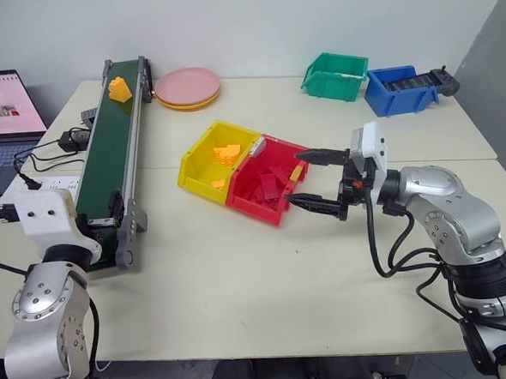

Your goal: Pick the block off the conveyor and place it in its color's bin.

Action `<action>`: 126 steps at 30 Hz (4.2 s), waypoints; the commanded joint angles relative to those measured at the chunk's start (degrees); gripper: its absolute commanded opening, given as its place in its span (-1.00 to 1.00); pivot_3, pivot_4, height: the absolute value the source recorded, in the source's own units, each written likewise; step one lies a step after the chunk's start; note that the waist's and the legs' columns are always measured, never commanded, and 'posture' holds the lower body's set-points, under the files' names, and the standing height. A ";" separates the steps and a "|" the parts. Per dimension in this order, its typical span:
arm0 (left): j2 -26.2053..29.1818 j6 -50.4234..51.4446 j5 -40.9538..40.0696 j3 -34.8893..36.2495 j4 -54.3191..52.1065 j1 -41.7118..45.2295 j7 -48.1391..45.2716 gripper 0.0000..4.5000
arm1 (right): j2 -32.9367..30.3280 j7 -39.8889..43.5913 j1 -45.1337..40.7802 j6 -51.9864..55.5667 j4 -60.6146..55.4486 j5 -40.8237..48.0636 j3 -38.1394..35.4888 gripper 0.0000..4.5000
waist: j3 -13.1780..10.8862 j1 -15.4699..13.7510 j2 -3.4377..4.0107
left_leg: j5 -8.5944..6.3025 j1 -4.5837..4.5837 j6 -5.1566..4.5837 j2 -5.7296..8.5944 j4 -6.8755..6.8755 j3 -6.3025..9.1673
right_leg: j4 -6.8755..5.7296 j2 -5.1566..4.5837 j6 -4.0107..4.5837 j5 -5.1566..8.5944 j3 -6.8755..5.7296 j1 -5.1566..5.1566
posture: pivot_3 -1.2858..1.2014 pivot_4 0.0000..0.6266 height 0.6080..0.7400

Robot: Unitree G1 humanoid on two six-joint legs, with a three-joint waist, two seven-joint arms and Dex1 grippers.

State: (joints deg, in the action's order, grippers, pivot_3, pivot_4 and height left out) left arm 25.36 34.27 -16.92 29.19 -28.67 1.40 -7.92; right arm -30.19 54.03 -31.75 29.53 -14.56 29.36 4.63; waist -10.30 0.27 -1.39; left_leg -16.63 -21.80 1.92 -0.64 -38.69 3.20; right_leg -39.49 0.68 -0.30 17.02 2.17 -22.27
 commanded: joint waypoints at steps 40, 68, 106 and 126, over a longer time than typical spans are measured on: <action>7.96 3.63 -0.21 -1.99 18.22 13.69 -3.17 0.99 | -5.73 1.03 -2.29 5.34 -10.64 0.40 2.46 1.00 | -0.05 0.01 -0.03 | 0.00 -0.10 0.01 0.02 0.03 0.07 | 0.12 -0.07 -0.02 -0.02 -0.09 -0.04 | 0.03 -0.52 1.00; 6.17 11.01 -1.16 -3.46 4.94 8.25 -2.77 -0.25 | -6.62 0.63 -2.79 6.65 -11.99 0.77 1.55 1.00 | -0.05 0.00 -0.03 | 0.01 -0.11 0.02 0.08 0.35 0.04 | 0.44 -0.20 -0.12 -0.09 -0.13 -0.04 | 0.03 -0.52 1.00; 2.11 -6.86 2.26 -27.27 42.19 45.37 -22.74 0.01 | -15.75 -9.54 -0.71 18.58 -21.71 4.53 -8.73 1.00 | -0.06 -0.18 -0.05 | 0.04 -0.48 0.06 0.17 0.44 -0.21 | 0.48 -0.23 -0.16 -0.10 0.04 -0.44 | 0.03 -0.52 1.00; 7.13 -9.69 0.31 -22.09 21.06 33.31 -27.20 0.99 | -17.19 -8.10 2.44 12.92 -21.13 2.50 -8.82 1.00 | -0.06 0.14 -0.05 | 0.05 -1.09 0.06 0.09 -0.20 -0.26 | -0.10 -0.17 -0.18 -0.11 0.09 -1.04 | 0.03 -0.52 1.00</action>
State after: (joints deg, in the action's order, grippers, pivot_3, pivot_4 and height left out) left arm 30.75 24.15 -14.60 3.47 -0.41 37.44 -34.54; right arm -47.16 45.09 -29.92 46.49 -34.85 32.73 -2.59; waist -10.37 0.41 -1.44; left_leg -16.58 -22.87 1.98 -0.55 -38.89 2.92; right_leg -39.60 0.51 -0.48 16.90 2.28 -23.31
